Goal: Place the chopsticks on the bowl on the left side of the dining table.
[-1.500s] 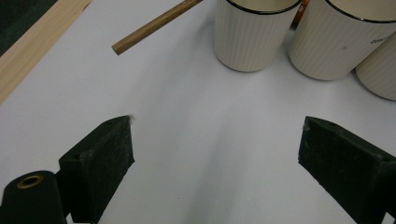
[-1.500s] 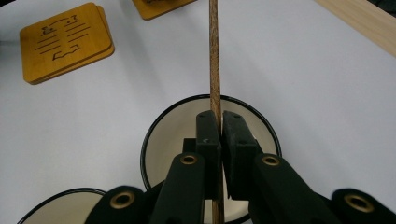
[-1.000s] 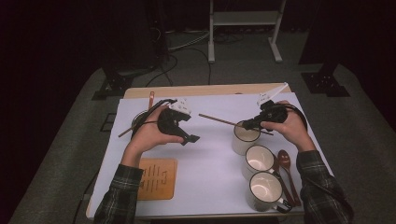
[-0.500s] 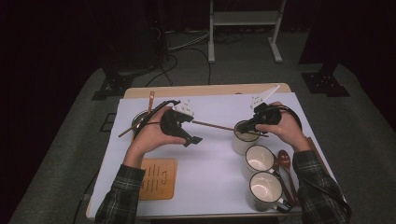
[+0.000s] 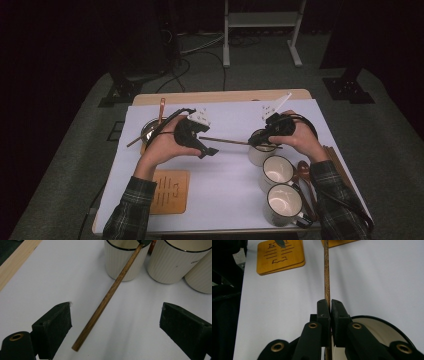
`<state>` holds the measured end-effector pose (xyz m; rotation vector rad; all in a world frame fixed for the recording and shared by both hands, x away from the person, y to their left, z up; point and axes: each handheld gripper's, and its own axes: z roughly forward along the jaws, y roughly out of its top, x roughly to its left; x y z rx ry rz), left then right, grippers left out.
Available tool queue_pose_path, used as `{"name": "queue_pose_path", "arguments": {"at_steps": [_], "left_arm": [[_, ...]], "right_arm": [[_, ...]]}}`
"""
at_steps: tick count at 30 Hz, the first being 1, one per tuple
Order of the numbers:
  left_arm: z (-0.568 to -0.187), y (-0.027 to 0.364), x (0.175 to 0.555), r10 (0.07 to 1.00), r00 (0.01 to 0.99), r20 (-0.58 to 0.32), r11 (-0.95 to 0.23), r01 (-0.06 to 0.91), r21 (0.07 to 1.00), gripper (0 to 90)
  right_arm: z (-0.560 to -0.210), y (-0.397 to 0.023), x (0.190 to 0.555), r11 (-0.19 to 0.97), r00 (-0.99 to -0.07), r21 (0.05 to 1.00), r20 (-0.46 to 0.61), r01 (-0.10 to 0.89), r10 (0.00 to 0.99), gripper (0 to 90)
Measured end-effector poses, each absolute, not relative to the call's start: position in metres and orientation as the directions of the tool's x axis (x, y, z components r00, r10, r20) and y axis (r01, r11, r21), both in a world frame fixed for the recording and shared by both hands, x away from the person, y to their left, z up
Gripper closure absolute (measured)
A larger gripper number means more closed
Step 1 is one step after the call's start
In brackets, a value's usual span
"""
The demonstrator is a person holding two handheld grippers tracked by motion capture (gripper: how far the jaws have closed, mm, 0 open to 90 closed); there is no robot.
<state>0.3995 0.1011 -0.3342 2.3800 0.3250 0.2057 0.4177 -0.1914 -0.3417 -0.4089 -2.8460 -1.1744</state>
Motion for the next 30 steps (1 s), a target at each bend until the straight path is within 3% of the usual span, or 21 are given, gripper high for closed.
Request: {"name": "queue_pose_path", "arguments": {"at_steps": [11,19,24,30], "left_arm": [[-0.337,0.095,0.399,0.247,0.968,0.043,-0.717,0.153,0.680,14.1],[-0.337,0.093,0.398,0.212,0.977,0.028,-0.713,0.135,0.688,25.5],[-0.339,0.090,0.397,0.185,0.983,0.009,-0.709,0.127,0.694,39.5],[-0.341,0.088,0.397,0.161,0.987,-0.011,-0.712,0.124,0.691,50.1]], "right_arm": [[-0.339,-0.181,0.415,0.678,-0.973,0.698,0.154,0.229,0.170,85.0],[-0.337,-0.174,0.413,0.672,-0.979,0.712,0.156,0.203,0.130,85.0],[-0.337,-0.168,0.412,0.676,-0.982,0.712,0.156,0.189,0.109,85.0],[-0.338,-0.165,0.411,0.682,-0.983,0.709,0.157,0.178,0.094,85.0]]}}
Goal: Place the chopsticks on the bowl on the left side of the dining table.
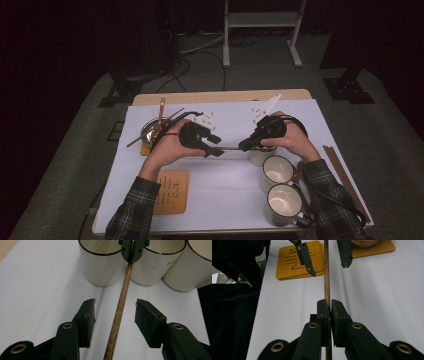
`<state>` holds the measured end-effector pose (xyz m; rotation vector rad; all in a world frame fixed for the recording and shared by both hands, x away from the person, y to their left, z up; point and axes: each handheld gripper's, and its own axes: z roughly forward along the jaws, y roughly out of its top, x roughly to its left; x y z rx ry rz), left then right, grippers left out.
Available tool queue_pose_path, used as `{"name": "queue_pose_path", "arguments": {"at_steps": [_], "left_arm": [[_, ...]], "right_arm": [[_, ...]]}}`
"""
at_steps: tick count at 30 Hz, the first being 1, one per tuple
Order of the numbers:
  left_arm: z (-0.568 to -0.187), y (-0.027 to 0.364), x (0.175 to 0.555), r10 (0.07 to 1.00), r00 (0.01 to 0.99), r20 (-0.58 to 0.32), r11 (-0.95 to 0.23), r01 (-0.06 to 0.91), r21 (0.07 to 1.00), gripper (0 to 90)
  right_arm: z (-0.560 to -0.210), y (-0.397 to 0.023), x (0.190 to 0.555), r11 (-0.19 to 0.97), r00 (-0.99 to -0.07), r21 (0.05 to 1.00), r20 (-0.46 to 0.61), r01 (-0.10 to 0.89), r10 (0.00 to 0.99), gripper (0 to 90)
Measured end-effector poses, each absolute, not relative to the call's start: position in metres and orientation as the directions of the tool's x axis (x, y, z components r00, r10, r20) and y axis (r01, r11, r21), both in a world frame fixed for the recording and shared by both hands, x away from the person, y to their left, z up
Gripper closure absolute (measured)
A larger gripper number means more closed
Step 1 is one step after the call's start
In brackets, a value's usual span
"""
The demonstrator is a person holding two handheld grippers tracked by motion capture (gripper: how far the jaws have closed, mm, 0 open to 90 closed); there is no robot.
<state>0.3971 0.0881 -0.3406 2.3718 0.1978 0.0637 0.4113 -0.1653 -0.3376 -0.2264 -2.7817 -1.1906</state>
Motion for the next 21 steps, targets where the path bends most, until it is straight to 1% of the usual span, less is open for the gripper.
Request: {"name": "queue_pose_path", "arguments": {"at_steps": [5,9,12,17,21], "left_arm": [[-0.3426,0.0870,0.3976,0.159,0.987,-0.019,-0.717,0.128,0.686,59.4],[-0.3445,0.0862,0.3977,0.147,0.989,-0.021,-0.726,0.122,0.677,62.2],[-0.3458,0.0859,0.3978,0.145,0.989,-0.027,-0.723,0.124,0.680,67.5],[-0.3479,0.0847,0.3976,0.135,0.990,-0.033,-0.734,0.122,0.668,70.3],[-0.3481,0.0834,0.3971,0.127,0.991,-0.038,-0.733,0.119,0.670,75.1]], "right_arm": [[-0.3373,-0.1650,0.4108,0.682,-0.984,0.710,0.157,0.176,0.090,85.0],[-0.3376,-0.1649,0.4108,0.681,-0.984,0.712,0.157,0.173,0.085,85.0],[-0.3375,-0.1644,0.4104,0.681,-0.984,0.713,0.159,0.169,0.078,85.0],[-0.3372,-0.1640,0.4099,0.680,-0.985,0.714,0.158,0.165,0.073,85.0],[-0.3376,-0.1640,0.4099,0.684,-0.985,0.711,0.160,0.163,0.068,85.0]]}}
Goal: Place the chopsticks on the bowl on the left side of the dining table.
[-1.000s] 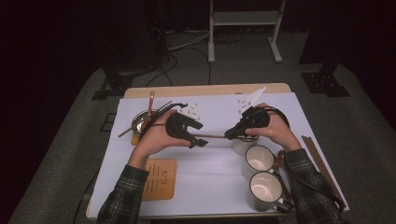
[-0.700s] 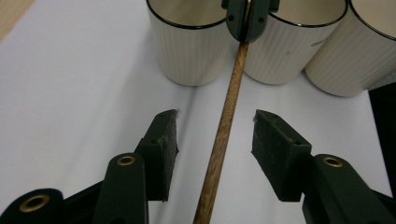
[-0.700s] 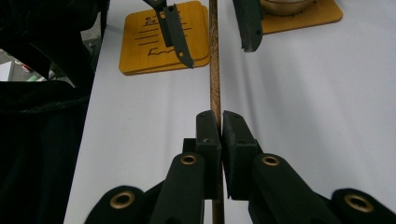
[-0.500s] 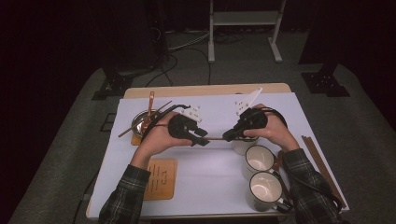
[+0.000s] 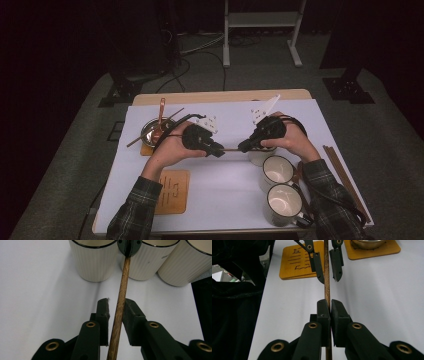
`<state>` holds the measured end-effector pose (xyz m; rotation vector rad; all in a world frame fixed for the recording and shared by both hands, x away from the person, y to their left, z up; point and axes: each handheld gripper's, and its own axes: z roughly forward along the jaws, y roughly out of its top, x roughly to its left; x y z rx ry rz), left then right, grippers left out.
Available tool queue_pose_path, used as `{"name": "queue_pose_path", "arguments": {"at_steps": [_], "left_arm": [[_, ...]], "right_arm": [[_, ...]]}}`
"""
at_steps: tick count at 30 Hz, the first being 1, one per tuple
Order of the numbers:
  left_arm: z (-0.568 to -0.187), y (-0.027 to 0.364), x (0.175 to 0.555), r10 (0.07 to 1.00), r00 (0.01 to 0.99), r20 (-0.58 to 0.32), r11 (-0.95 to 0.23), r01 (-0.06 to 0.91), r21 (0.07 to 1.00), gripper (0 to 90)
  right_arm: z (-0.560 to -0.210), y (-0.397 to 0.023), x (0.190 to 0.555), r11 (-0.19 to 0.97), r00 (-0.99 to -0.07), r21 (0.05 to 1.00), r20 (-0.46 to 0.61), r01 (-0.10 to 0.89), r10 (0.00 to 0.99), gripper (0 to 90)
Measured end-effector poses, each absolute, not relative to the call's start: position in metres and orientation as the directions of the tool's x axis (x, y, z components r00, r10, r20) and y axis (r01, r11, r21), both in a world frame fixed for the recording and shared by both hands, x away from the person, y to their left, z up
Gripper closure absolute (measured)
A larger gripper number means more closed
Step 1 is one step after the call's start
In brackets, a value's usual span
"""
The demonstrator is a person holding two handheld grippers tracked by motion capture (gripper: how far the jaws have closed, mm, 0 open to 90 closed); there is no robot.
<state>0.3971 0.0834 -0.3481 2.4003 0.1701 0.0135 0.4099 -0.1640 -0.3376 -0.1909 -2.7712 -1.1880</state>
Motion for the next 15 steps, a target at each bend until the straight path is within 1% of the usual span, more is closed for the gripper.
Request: {"name": "queue_pose_path", "arguments": {"at_steps": [3,11,15], "left_arm": [[-0.3478,0.0834,0.3968,0.122,0.992,-0.043,-0.732,0.119,0.670,78.1],[-0.3484,0.0827,0.3956,0.107,0.993,-0.059,-0.728,0.118,0.675,80.9],[-0.3489,0.0823,0.3960,0.087,0.993,-0.086,-0.726,0.122,0.677,83.5]], "right_arm": [[-0.3381,-0.1639,0.4101,0.683,-0.985,0.712,0.160,0.161,0.065,85.0],[-0.3382,-0.1651,0.4110,0.680,-0.985,0.715,0.164,0.159,0.058,84.9],[-0.3379,-0.1663,0.4114,0.679,-0.986,0.718,0.159,0.155,0.057,84.2]]}}
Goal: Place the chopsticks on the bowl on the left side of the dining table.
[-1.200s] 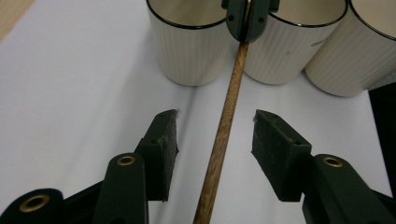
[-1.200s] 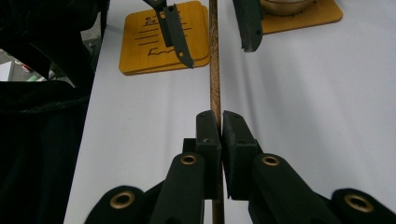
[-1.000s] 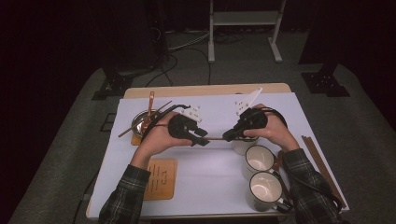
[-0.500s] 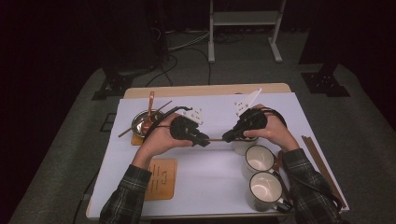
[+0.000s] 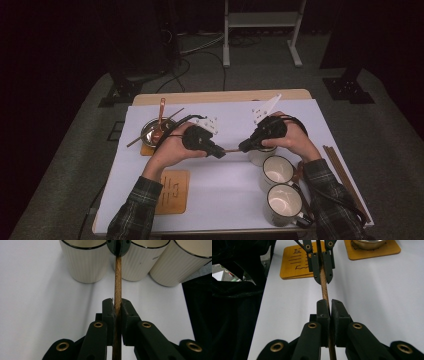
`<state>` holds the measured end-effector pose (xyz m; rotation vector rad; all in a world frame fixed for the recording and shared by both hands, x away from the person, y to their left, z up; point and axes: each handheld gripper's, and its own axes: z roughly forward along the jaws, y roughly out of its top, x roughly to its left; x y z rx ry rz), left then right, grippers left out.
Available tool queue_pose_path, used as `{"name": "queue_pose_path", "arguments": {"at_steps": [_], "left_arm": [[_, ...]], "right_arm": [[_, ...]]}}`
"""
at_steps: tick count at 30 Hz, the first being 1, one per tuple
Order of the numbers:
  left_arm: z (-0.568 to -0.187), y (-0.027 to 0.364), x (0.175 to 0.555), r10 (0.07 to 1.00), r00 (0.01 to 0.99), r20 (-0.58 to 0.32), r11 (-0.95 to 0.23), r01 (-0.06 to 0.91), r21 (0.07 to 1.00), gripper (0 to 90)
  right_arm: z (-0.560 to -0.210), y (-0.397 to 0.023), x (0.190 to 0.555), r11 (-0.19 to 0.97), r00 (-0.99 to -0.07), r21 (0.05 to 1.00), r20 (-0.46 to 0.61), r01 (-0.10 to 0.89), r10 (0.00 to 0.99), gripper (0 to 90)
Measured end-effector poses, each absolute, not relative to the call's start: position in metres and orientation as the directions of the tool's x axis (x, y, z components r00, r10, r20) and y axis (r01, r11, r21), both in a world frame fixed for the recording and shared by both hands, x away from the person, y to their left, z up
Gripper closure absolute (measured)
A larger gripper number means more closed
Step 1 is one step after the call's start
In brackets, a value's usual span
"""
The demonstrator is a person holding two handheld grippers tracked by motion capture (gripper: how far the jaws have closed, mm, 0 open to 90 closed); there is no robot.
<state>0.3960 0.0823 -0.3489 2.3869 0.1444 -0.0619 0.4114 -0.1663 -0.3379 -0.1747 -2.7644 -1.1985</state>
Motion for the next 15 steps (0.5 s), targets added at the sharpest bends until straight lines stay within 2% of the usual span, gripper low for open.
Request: {"name": "queue_pose_path", "arguments": {"at_steps": [7,10,15], "left_arm": [[-0.3501,0.0822,0.3973,0.100,0.990,-0.103,-0.729,0.143,0.670,84.2],[-0.3502,0.0834,0.3978,0.112,0.988,-0.105,-0.726,0.154,0.670,84.2],[-0.3496,0.0858,0.3991,0.138,0.984,-0.114,-0.728,0.179,0.661,84.2]], "right_arm": [[-0.3393,-0.1664,0.4121,0.677,-0.988,0.722,0.142,0.146,0.062,82.6],[-0.3395,-0.1662,0.4125,0.666,-0.989,0.732,0.126,0.144,0.075,64.7],[-0.3387,-0.1681,0.4134,0.641,-0.987,0.750,0.105,0.160,0.123,47.9]]}}
